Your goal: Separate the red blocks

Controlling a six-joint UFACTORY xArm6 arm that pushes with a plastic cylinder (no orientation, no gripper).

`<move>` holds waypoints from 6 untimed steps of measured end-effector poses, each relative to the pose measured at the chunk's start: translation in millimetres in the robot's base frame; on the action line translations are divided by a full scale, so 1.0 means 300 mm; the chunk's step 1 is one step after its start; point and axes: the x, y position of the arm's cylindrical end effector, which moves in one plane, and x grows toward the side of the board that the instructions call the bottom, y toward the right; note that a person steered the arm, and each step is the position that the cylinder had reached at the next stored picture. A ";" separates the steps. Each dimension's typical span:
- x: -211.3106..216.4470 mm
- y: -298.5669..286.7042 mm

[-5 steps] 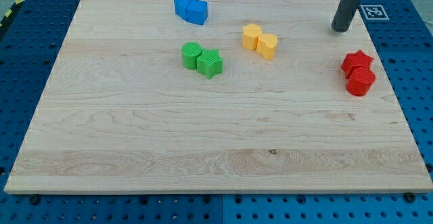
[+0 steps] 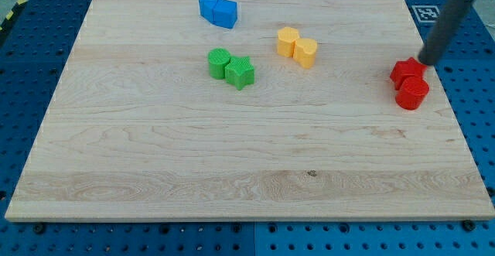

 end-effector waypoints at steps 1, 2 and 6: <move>0.052 0.004; 0.161 0.004; 0.176 -0.170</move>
